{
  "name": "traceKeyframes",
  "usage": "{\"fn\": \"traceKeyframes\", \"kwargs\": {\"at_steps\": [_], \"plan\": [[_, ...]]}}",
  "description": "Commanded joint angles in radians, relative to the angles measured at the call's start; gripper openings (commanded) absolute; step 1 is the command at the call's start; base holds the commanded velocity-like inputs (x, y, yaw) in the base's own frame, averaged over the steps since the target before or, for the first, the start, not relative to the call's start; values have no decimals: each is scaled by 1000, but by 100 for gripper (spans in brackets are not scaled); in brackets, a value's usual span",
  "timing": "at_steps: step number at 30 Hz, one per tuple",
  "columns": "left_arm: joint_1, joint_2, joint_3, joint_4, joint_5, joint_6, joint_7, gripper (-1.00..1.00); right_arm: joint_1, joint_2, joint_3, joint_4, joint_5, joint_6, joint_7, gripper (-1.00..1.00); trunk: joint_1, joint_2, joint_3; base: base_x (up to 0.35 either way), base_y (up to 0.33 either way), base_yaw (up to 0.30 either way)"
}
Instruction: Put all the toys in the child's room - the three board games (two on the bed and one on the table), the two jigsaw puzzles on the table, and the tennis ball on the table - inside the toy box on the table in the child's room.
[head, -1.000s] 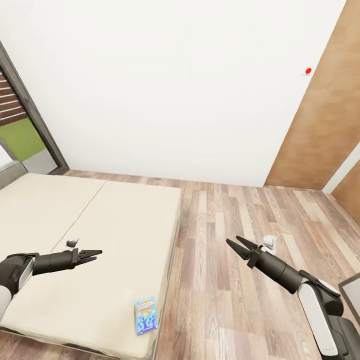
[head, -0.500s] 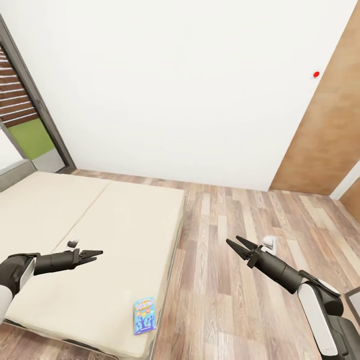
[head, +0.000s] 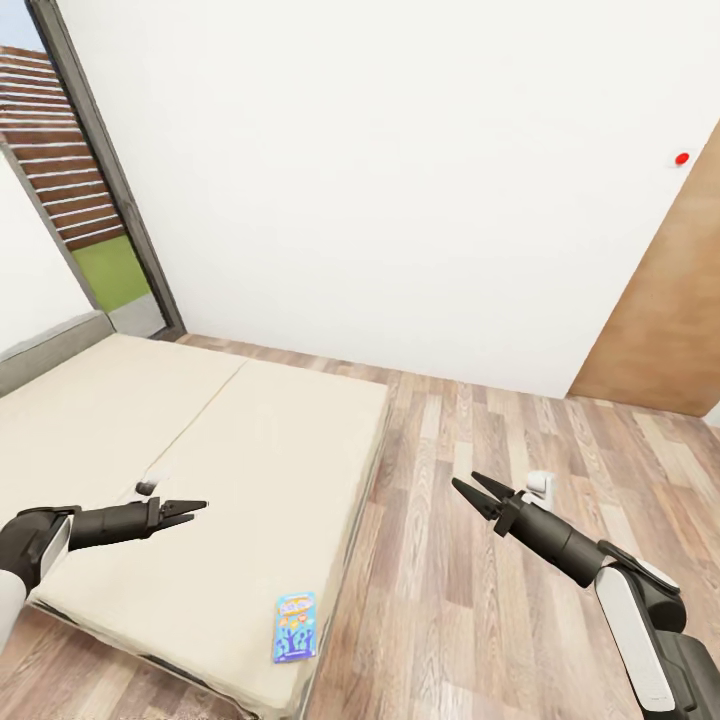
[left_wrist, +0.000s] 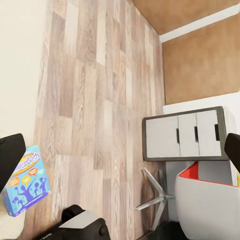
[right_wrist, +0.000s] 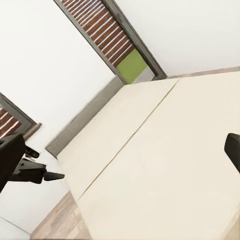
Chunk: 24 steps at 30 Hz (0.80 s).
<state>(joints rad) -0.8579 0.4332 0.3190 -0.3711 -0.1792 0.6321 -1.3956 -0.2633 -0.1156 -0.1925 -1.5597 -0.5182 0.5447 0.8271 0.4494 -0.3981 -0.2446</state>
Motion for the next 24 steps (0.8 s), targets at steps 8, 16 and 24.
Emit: {"fn": "traceKeyframes", "kwargs": {"at_steps": [8, 16, 24], "plan": [[-1, -8, 6, 0, -11, 11, -5, 100, -1, 9, -1, 0, -5, 7, 1, 100, 1, -2, 7, 0, -3, 216], [-1, -11, 6, 0, -12, 11, -4, 100, -1, 13, 0, 0, -5, 7, 0, 100, 1, -2, 17, 0, 0, 216], [-1, -11, 6, -1, -13, 9, -2, 100, -1, 13, 0, 0, -4, 8, 0, 100, 1, -2, 26, 1, -1, 216]]}}
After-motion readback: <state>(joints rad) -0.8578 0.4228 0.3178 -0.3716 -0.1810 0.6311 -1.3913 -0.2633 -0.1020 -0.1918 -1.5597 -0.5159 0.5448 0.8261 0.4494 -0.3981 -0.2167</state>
